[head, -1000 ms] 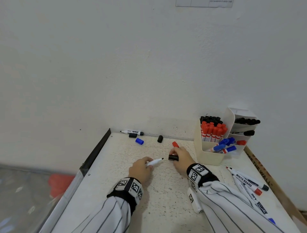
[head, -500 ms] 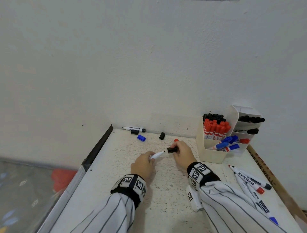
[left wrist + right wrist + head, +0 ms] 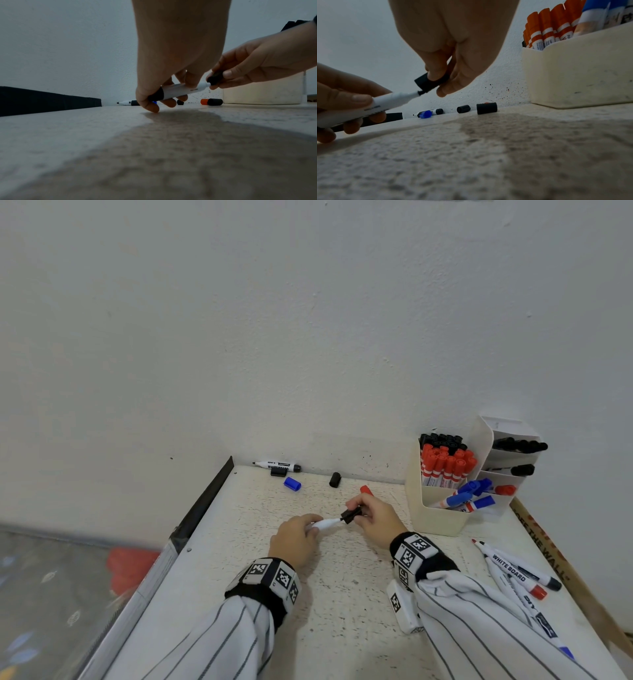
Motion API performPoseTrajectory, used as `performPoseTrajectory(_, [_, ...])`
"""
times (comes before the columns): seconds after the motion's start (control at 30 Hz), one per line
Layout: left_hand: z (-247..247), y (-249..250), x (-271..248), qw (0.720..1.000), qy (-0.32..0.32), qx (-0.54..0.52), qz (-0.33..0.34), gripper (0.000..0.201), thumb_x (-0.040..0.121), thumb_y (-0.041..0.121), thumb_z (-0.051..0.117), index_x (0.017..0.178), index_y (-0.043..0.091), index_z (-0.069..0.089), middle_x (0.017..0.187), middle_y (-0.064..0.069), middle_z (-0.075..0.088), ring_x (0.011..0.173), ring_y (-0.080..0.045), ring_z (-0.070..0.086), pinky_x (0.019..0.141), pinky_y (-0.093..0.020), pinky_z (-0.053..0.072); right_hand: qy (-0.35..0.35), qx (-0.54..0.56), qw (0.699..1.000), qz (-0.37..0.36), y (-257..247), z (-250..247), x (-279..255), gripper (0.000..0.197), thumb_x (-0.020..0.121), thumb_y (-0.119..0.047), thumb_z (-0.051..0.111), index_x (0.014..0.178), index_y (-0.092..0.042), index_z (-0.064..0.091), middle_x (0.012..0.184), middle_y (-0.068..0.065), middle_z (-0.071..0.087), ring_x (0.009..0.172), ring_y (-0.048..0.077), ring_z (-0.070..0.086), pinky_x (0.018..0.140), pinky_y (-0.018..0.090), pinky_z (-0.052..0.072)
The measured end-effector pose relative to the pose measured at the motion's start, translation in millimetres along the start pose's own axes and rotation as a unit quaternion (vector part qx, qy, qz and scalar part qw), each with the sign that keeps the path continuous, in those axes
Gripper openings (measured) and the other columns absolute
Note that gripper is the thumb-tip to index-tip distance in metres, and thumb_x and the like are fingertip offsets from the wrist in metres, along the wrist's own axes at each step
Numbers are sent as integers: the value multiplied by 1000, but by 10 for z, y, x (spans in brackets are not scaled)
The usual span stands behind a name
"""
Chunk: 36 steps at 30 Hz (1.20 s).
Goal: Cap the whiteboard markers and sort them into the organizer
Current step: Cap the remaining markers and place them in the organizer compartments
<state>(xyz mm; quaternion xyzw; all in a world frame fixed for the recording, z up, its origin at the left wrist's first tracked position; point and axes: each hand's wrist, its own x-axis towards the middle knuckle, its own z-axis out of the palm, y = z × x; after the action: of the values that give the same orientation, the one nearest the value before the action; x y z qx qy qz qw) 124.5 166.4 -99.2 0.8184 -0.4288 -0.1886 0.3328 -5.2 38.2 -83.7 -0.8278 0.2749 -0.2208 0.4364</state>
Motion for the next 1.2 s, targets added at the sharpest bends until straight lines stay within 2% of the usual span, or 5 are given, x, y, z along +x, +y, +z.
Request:
performPoseTrajectory(0.43, [23, -26, 29, 998, 20, -59, 11, 30, 96, 20, 45, 123, 19, 57, 121, -4, 59, 109, -20, 54, 94, -34, 44, 29, -97, 995, -14, -41, -13, 13, 23, 77, -3, 62, 92, -19, 55, 88, -2, 48, 70, 0, 42, 62, 10, 35])
performPoseTrajectory(0.6, [24, -37, 33, 998, 29, -58, 5, 29, 96, 20, 44, 122, 18, 56, 119, -4, 59, 107, -19, 54, 91, -32, 44, -5, -100, 995, 13, -32, 32, 16, 34, 93, -17, 47, 126, -21, 50, 105, -5, 40, 96, 7, 41, 85, 19, 32])
performPoseTrajectory(0.73, [35, -49, 43, 998, 28, -54, 10, 29, 95, 20, 45, 121, 19, 56, 118, -4, 60, 106, -18, 54, 92, -33, 44, 54, -94, 994, -12, -25, 52, 32, 19, 88, -13, 57, 105, -21, 53, 99, 0, 53, 76, 4, 48, 65, 8, 37])
performPoseTrajectory(0.93, [27, -31, 38, 998, 25, -58, 21, 28, 96, 19, 46, 121, 18, 57, 117, -3, 60, 105, -16, 54, 86, -26, 41, 59, -11, 998, 3, -30, 93, 31, 30, 85, 3, 54, 99, -23, 47, 108, 6, 58, 98, 16, 60, 83, 15, 44])
performPoseTrajectory(1.2, [12, 8, -11, 995, 24, -88, 46, 24, 92, 18, 52, 115, 18, 60, 105, -2, 61, 92, -12, 53, 76, -21, 38, 9, 47, 998, 49, -119, 127, -27, 9, 93, -15, 51, 92, -23, 55, 76, -2, 61, 58, 10, 50, 59, 19, 44])
